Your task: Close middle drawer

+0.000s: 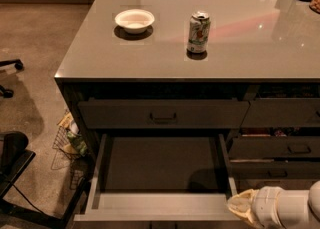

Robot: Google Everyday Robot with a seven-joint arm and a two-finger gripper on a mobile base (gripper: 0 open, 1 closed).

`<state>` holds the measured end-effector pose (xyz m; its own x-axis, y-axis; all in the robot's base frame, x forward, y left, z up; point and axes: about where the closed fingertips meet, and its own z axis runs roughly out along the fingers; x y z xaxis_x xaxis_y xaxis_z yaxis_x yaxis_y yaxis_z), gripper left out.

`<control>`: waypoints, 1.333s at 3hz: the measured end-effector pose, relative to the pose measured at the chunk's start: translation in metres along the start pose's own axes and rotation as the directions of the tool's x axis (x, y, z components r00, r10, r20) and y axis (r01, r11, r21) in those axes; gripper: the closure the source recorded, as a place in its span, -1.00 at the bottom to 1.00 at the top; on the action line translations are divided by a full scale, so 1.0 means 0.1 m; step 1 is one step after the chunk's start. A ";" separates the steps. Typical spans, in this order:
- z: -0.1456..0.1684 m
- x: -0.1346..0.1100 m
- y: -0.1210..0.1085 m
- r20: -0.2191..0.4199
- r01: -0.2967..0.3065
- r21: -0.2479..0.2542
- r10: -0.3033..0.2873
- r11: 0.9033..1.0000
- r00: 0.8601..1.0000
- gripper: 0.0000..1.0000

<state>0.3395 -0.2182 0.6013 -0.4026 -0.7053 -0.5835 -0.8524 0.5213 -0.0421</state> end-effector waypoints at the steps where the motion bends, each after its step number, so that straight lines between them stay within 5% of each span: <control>1: 0.06 0.02 0.07 -0.012 0.006 -0.016 -0.006 1.000 1.000 1.00; 3: 0.78 0.92 0.53 0.008 -0.041 -0.088 0.042 0.995 0.999 1.00; 4: 1.13 1.29 0.67 0.068 -0.063 -0.104 0.070 0.993 0.995 1.00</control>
Offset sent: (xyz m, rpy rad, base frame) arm -0.0606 0.0043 -0.1656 0.1016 0.1144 0.0170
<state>0.2677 -0.2198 0.4320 -0.4377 -0.6326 -0.6389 -0.8555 0.5117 0.0795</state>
